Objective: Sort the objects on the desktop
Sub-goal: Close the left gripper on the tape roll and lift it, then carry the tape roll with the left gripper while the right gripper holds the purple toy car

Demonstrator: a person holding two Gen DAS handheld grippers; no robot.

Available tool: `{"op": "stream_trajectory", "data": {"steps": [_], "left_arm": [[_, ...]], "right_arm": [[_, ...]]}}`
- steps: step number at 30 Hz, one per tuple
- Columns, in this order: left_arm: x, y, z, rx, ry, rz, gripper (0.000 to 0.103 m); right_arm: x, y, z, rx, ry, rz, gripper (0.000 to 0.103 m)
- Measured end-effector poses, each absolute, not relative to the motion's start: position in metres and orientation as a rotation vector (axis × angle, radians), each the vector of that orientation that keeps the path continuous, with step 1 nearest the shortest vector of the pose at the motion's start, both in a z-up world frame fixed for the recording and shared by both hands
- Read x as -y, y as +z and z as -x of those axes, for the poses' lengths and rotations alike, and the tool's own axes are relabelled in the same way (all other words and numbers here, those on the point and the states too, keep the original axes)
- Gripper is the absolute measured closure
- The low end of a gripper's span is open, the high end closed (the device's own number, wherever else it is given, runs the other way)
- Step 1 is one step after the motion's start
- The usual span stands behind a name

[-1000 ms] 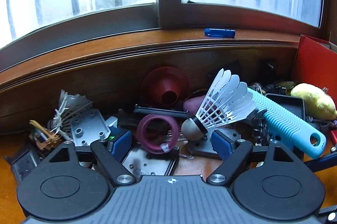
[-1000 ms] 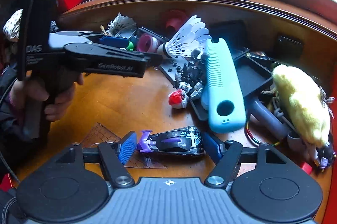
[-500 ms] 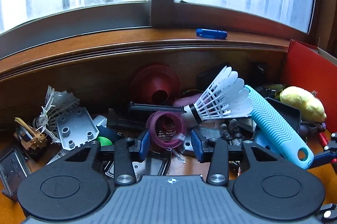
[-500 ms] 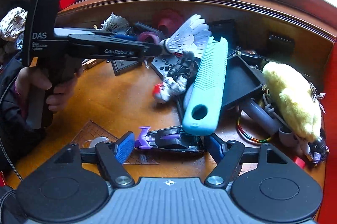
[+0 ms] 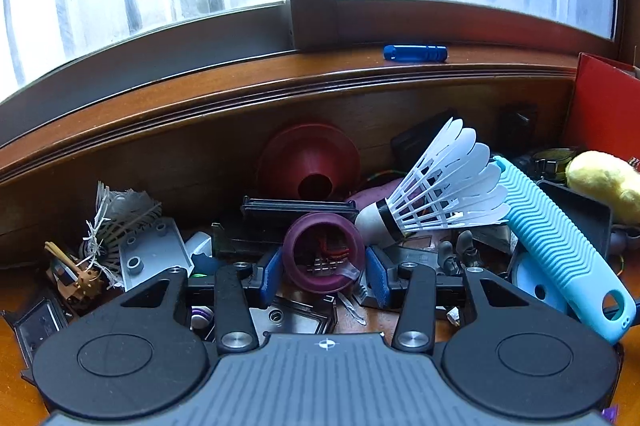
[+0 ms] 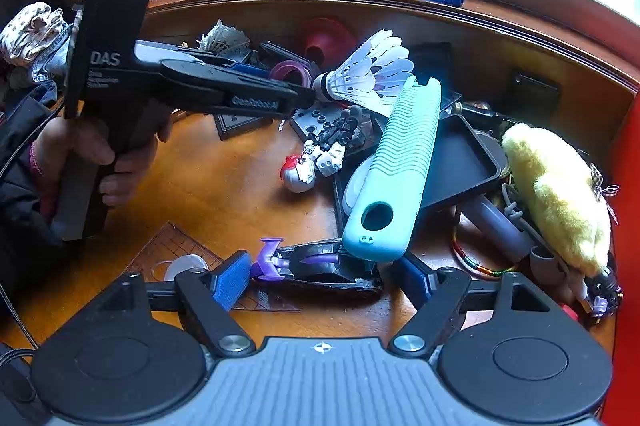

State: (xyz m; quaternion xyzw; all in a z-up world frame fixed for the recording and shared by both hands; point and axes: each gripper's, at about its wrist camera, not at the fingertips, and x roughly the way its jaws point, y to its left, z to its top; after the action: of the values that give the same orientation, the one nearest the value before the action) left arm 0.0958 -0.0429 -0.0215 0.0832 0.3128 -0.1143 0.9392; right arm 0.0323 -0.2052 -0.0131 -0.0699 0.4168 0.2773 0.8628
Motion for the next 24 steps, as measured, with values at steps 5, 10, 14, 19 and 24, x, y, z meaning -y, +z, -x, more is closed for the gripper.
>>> {"op": "stream_trajectory", "data": {"steps": [5,10,14,19,24], "left_arm": [[0.043,-0.021,-0.096,-0.640,-0.224,-0.150,0.060],[0.038,-0.009,-0.085,-0.615,-0.230,-0.110,0.060],[0.030,0.001,-0.068,-0.607,-0.243,-0.081,0.060],[0.021,0.005,-0.044,-0.622,-0.242,-0.045,0.060],[0.019,0.005,-0.031,-0.645,-0.228,-0.026,0.060]], "right_arm": [[0.206,-0.014,-0.030,-0.868,0.585,0.150,0.020],[0.206,-0.014,-0.028,-0.865,0.585,0.152,0.020],[0.207,-0.014,-0.027,-0.864,0.584,0.150,0.020],[0.208,-0.013,-0.026,-0.864,0.578,0.147,0.020],[0.208,-0.013,-0.024,-0.865,0.583,0.145,0.020]]}}
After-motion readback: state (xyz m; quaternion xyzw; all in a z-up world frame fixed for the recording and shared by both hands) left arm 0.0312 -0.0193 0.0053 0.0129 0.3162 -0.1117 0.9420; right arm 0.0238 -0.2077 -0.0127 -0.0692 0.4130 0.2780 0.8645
